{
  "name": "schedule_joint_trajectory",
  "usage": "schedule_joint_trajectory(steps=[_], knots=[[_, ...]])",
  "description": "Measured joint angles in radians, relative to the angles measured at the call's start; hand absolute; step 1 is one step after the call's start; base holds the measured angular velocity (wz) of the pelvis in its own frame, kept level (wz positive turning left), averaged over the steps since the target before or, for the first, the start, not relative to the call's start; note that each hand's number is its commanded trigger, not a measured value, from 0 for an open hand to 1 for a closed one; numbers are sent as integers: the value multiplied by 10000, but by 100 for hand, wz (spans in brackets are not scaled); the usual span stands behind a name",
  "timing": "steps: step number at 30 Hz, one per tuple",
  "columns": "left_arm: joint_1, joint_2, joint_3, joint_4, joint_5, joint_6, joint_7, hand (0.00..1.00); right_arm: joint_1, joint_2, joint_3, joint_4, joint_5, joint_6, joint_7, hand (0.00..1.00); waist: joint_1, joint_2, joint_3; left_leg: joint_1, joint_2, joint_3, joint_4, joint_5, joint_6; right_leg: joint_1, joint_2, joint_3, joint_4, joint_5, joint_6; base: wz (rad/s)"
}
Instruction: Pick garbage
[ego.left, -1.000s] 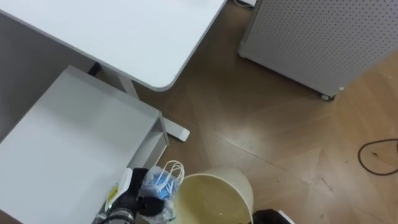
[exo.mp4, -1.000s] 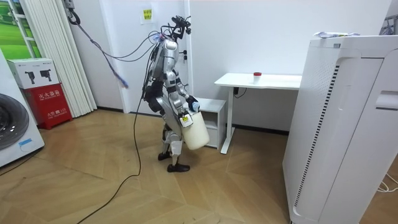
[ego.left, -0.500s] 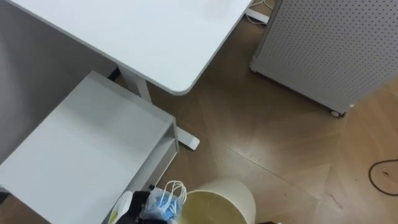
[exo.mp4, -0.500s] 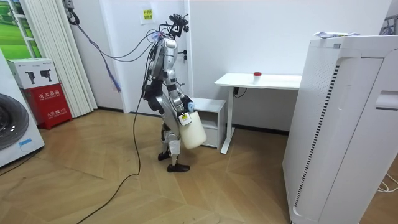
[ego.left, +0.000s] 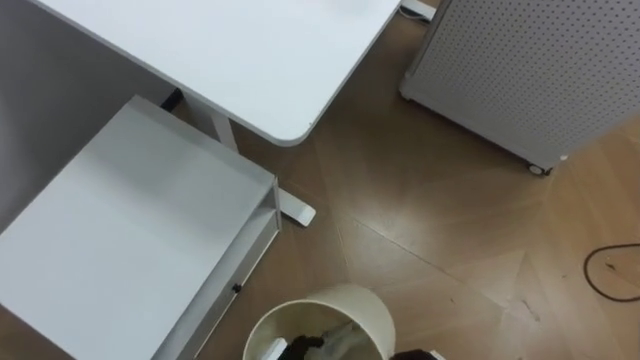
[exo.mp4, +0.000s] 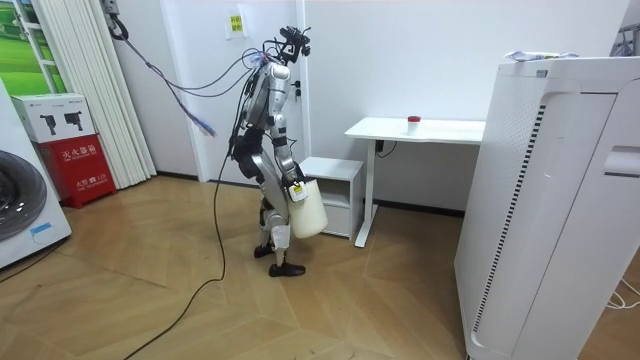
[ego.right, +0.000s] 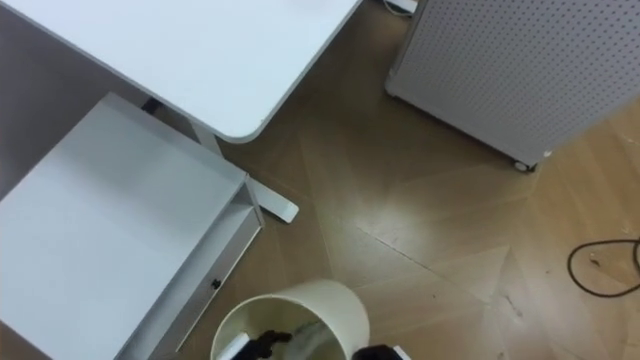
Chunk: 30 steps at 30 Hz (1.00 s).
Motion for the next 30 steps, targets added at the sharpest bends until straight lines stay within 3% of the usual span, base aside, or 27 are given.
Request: schedule_joint_trajectory(steps=[7,15,21,25,30], knots=[[-3,-90,-133,-293,68,-36,-780,0,34,-4,1,-42,-153,-111,394,100,5,7,3,-41,-15,9,25,-14,22,-30,-29,-16,-8,1,2,-1],[46,-79,-704,-518,260,-108,-1022,0,48,-11,-13,-29,-278,-244,428,100,31,39,-10,-134,-5,4,93,-14,24,-108,-9,-24,24,4,2,0],[102,169,-683,-706,879,-283,-912,0,76,-50,-151,212,406,-240,493,100,91,120,-9,422,14,4,71,-72,2,429,31,-2,-23,3,1,-1],[219,281,-349,-871,1115,-488,-703,0,267,-283,-602,474,549,-257,568,100,269,309,-1,1275,-12,30,-191,-115,2,1234,57,68,-194,2,44,-9],[1009,833,422,-2300,1336,-721,-523,0,761,-499,-1500,538,610,-258,762,100,323,404,-41,2357,-30,228,-488,-184,-35,2113,131,364,-305,-102,114,-12]])
